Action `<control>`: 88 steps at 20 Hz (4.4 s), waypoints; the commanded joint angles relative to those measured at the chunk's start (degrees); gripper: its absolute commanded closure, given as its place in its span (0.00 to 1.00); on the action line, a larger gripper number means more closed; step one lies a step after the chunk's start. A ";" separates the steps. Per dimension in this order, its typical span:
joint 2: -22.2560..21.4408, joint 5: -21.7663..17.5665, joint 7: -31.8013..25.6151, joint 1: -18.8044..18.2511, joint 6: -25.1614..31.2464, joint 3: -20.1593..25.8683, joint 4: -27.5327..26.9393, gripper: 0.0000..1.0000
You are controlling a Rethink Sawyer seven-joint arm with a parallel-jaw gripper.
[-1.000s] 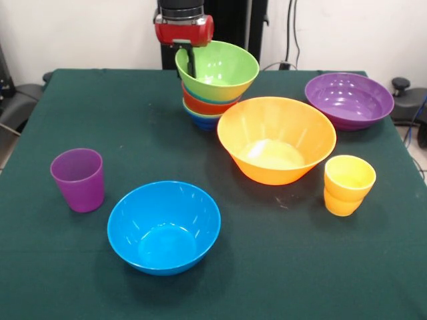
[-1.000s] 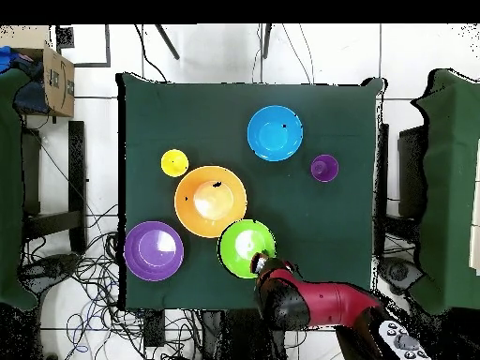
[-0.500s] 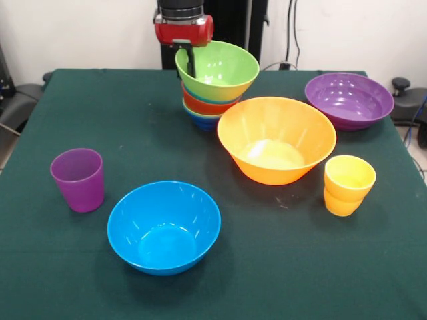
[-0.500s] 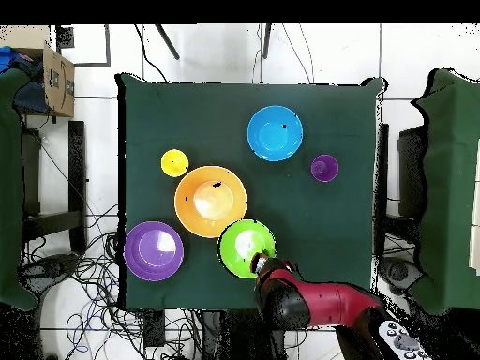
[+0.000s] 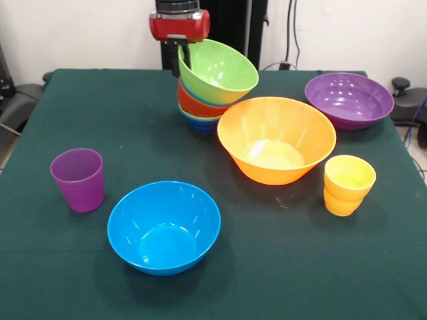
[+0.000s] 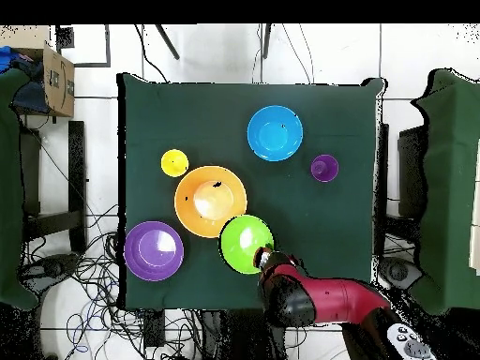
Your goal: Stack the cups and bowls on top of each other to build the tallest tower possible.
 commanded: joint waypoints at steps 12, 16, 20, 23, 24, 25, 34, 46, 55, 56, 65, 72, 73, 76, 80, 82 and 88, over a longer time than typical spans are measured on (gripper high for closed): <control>-2.10 -0.07 1.26 0.11 6.82 8.02 -0.15 1.00; 0.20 -1.03 2.36 1.30 4.52 6.68 -0.29 1.00; 3.13 -1.87 3.00 1.99 2.22 5.64 -1.20 1.00; 5.06 -2.70 3.01 2.27 0.70 4.76 -2.11 1.00; 6.01 -3.04 2.83 2.21 0.20 4.65 -2.61 1.00; 6.58 -3.23 2.66 2.07 -0.05 4.66 -2.88 1.00; 10.97 -5.14 0.14 -0.48 0.61 6.08 -6.16 1.00; 11.69 -7.40 -2.46 -3.27 2.46 8.37 -8.95 1.00; 9.27 -7.35 -1.17 0.43 3.35 4.24 -10.05 1.00; 8.80 -7.24 -0.98 1.01 3.60 3.58 -10.15 1.00; 6.14 -6.96 -0.51 4.38 4.98 -0.47 -10.88 1.00; 5.28 -7.39 -0.29 6.69 4.16 -3.86 -11.66 1.00; 5.18 -7.34 -0.26 6.98 4.15 -4.16 -11.73 1.00; 4.74 -7.43 -0.52 7.32 4.46 -4.97 -11.88 1.00; 4.26 -7.32 -1.10 7.27 5.08 -5.32 -11.76 1.00; 4.74 -7.28 -1.01 7.20 4.80 -5.31 -11.54 1.00; 6.98 -6.26 -1.00 5.36 4.18 -2.02 -10.52 1.00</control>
